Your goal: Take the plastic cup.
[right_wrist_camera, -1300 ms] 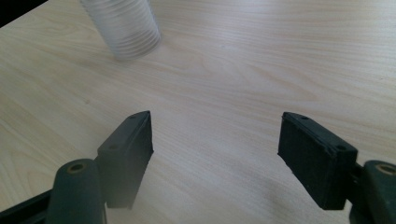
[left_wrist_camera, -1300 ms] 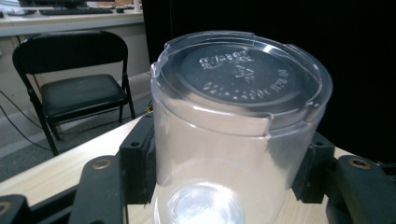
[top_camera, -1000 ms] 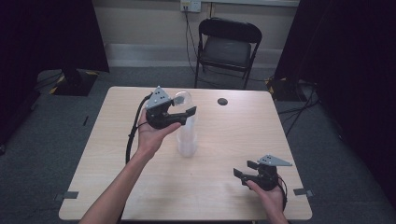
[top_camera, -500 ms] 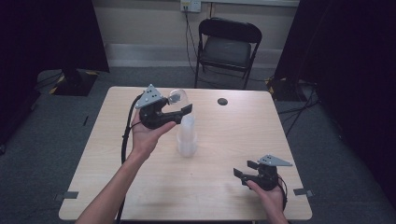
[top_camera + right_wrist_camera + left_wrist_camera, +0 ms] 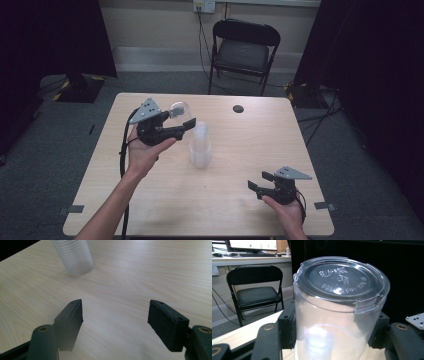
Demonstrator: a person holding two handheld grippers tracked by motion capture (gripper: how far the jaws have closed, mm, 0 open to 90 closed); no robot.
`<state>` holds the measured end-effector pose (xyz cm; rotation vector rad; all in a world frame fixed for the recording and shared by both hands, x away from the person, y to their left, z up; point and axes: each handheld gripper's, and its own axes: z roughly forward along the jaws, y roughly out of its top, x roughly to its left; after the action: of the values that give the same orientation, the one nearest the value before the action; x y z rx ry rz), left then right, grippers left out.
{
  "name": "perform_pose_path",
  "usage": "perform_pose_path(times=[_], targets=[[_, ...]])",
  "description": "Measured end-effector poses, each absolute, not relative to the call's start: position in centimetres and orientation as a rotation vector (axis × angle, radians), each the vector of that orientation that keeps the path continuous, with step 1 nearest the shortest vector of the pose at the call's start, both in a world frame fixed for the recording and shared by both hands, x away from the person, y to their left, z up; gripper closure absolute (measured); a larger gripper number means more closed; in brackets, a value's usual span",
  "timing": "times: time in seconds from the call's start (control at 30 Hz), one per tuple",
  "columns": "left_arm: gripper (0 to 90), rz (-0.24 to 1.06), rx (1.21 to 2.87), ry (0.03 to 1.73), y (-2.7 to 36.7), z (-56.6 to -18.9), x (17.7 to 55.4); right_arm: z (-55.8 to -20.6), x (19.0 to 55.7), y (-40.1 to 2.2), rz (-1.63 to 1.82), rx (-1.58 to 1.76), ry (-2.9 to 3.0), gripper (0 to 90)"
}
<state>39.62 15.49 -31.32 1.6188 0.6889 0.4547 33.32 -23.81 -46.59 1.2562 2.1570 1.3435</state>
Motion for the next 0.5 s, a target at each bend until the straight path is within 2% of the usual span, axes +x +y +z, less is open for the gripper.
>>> perform_pose_path(times=[0.5], targets=[[42.0, 0.335, 1.622, 0.748, 17.3, -33.9, 37.8, -46.5, 33.1, -21.7, 1.272, 1.128, 2.214, 29.8]])
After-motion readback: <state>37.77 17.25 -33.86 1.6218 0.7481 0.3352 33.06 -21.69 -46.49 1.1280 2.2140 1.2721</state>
